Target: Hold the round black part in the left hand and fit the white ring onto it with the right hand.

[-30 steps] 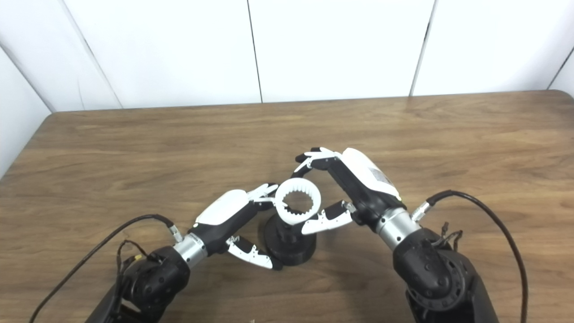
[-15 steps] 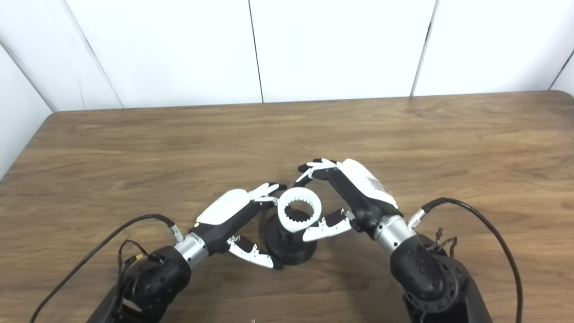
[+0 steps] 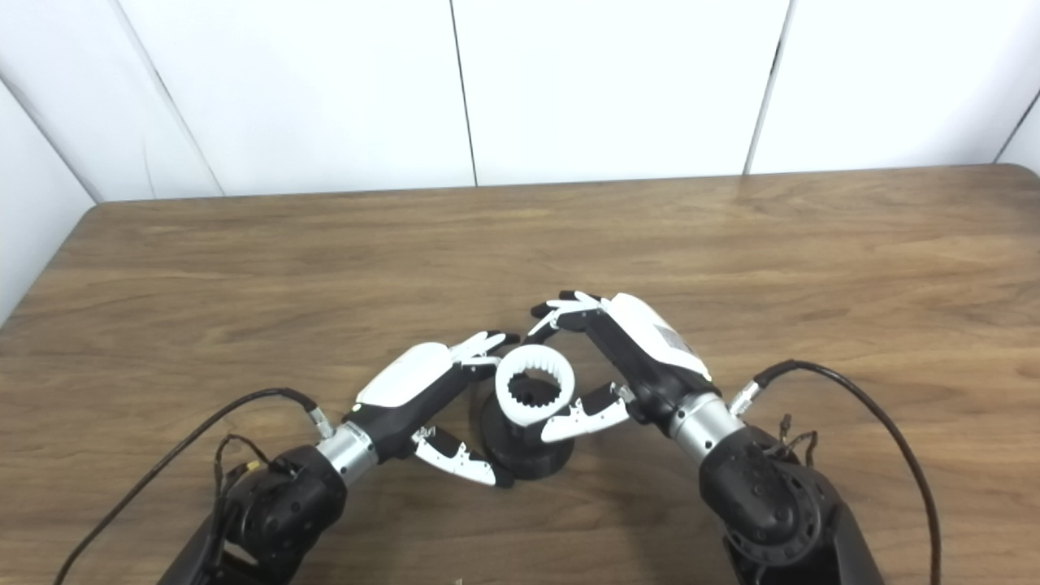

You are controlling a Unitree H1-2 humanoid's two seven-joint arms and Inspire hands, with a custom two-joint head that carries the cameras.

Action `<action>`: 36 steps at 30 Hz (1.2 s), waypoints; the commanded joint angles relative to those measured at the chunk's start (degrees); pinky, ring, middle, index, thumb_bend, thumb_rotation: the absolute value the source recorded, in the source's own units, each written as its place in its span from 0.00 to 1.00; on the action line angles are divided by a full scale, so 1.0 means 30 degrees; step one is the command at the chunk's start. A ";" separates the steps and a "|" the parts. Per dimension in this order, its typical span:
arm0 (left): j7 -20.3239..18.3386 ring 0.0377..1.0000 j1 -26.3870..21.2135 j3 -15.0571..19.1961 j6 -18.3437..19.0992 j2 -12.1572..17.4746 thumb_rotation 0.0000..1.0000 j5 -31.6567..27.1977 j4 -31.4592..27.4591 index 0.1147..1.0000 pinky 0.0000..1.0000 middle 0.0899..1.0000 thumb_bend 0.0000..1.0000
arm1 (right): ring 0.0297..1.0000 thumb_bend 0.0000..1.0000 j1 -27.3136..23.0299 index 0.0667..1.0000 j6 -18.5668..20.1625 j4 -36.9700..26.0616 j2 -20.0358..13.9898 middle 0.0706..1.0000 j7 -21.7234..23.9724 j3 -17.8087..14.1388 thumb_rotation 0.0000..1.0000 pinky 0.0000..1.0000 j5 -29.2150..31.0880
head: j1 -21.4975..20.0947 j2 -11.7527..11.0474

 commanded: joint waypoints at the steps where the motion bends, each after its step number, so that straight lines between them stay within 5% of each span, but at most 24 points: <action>1: -0.0385 1.00 -0.0047 -0.0003 0.0442 0.0210 0.28 0.0180 0.0366 0.67 0.96 0.98 0.76 | 0.95 0.52 -0.0586 0.45 -0.0568 -0.0351 0.0167 0.84 -0.0380 0.0055 0.16 1.00 0.0073 | -0.0002 0.0085; 36: -0.0325 1.00 -0.0158 -0.0026 0.0596 0.0095 0.27 0.0081 0.0399 0.67 0.99 0.98 0.76 | 0.95 0.52 -0.0641 0.45 -0.0398 -0.0270 -0.0360 0.84 -0.0203 0.0221 0.15 1.00 -0.0029 | 0.0040 0.0116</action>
